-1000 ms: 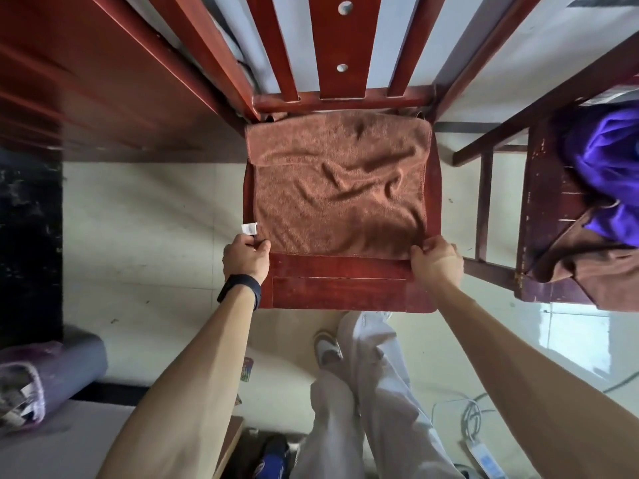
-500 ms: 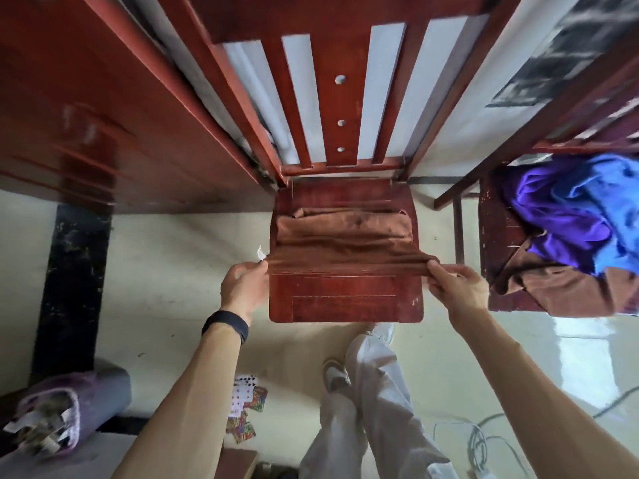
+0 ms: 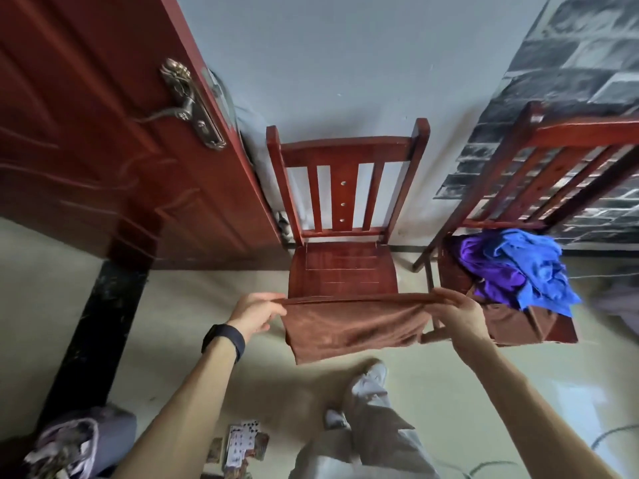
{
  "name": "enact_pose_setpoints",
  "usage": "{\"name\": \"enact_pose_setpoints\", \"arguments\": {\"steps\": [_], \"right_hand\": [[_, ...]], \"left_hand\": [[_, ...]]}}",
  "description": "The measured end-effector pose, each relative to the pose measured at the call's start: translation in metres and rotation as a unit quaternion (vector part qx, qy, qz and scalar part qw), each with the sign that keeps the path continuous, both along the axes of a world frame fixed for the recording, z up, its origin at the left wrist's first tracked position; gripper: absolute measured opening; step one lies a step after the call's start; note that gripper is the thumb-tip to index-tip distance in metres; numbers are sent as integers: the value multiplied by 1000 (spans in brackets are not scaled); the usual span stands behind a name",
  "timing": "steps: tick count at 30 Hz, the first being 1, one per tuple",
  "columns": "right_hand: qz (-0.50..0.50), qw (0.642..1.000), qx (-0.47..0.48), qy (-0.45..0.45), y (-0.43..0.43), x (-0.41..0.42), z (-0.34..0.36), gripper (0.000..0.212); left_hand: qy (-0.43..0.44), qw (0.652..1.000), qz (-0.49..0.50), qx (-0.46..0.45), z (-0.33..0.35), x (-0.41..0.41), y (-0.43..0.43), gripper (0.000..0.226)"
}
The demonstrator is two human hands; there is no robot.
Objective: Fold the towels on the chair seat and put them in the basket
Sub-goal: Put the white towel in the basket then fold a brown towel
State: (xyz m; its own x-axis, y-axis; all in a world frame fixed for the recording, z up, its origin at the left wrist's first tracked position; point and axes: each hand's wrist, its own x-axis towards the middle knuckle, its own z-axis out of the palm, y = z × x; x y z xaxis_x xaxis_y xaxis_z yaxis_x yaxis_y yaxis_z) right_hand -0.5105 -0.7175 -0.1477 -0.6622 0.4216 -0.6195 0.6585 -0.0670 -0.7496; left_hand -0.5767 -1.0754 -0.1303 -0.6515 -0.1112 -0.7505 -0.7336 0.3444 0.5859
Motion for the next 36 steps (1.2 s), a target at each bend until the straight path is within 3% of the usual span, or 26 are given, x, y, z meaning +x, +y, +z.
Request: {"name": "enact_pose_setpoints", "arguments": {"steps": [2,5,8,11,16,22,25,29,32,36], "right_hand": [[130,981,143,-8,-3,9,15,39],[279,884,373,44,-3,18,19,16],[337,804,471,132,-1,21,16,9],[386,750,495,209,3,13,20,8],[391,741,502,214,8,-1,41,11],[424,708,512,239,27,-12,42,16],[462,673,527,236,27,-13,40,31],[467,680,532,193,27,-5,40,13],[465,691,519,190,29,-2,27,17],[472,700,508,167,35,-14,17,12]], "left_hand": [[62,987,-126,-84,3,8,-10,28],[154,946,-197,-205,8,13,-21,16],[216,914,-239,-248,17,8,-28,9],[283,862,-302,-295,26,2,-37,7],[428,729,-380,-375,41,-7,-55,8],[482,645,-448,-389,48,-10,-64,13],[471,637,-460,-401,45,-13,-58,14],[442,637,-475,-416,36,-12,-53,16],[416,632,-496,-426,21,-12,-47,19],[383,655,-490,-429,4,-21,-34,13]]}}
